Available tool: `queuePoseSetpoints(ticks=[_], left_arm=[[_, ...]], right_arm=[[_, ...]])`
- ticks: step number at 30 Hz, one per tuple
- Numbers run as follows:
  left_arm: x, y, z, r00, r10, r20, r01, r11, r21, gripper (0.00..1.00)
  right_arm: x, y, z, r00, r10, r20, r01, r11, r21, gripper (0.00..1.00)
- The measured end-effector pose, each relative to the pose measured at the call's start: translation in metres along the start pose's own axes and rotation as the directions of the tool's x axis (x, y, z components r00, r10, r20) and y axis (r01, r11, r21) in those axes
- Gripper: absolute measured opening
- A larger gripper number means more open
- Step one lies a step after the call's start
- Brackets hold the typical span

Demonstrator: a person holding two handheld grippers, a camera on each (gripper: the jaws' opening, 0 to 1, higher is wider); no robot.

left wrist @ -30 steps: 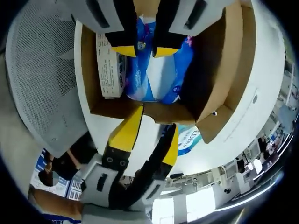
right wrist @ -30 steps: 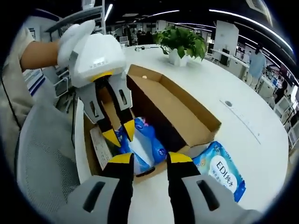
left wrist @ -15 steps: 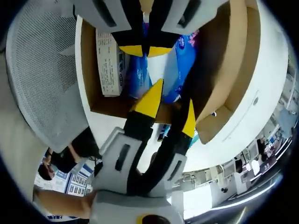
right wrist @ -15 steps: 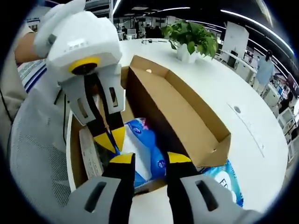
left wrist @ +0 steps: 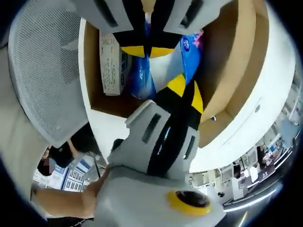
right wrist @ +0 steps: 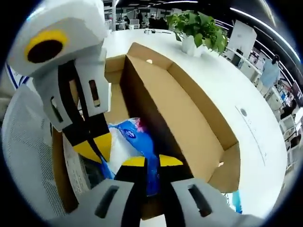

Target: Operate the shoe box by opening the lid, removing the specified soft item, and placing it in the target area until the item is outside and the box remains undamaged.

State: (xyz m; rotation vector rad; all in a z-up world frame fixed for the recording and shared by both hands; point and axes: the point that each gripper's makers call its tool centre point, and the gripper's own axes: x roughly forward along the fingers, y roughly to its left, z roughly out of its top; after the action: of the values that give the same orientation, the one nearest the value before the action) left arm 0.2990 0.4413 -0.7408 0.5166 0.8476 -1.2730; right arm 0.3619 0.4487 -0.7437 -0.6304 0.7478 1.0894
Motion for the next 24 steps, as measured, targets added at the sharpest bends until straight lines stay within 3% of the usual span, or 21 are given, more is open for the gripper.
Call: queuePoseSetpoints(ticks=[9, 24], left_arm=[[-0.010, -0.001, -0.002, 1.000, 0.016, 0.005, -0.015, 0.999, -0.032, 0.00], [-0.036, -0.004, 0.003, 0.997, 0.065, 0.033, -0.063, 0.997, -0.047, 0.00]], right_arm=[[-0.003, 0.006, 0.009, 0.999, 0.002, 0.038, -0.004, 0.999, 0.043, 0.00], [-0.025, 0.015, 0.036, 0.994, 0.018, 0.104, -0.021, 1.000, 0.024, 0.00]])
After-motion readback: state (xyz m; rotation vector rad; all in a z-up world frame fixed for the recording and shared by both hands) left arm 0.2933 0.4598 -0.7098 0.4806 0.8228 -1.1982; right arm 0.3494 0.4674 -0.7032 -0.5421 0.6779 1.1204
